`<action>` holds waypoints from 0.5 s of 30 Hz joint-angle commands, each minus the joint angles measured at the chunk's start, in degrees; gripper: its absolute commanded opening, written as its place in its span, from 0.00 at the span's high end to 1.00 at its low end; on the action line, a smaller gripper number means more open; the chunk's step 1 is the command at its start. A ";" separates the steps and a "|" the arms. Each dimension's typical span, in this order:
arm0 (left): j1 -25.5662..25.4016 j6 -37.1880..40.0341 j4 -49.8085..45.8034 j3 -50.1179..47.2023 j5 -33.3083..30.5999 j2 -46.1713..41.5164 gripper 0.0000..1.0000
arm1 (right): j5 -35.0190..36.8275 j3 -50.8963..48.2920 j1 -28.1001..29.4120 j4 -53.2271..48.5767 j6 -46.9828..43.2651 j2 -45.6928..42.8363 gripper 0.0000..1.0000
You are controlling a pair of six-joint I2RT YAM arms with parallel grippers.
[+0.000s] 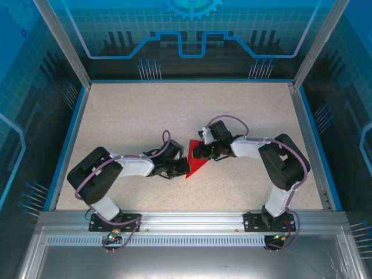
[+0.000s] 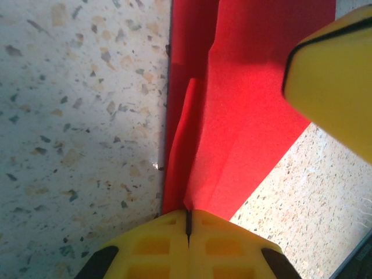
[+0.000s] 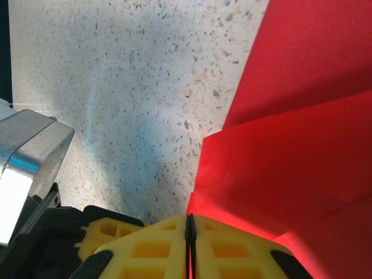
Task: Fold a paper plane with a square sheet of paper (pick it up from the middle)
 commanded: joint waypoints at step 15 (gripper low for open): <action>1.87 -2.16 -0.57 -3.92 0.70 0.06 0.97 | 0.99 2.08 1.69 0.88 -0.76 8.25 0.92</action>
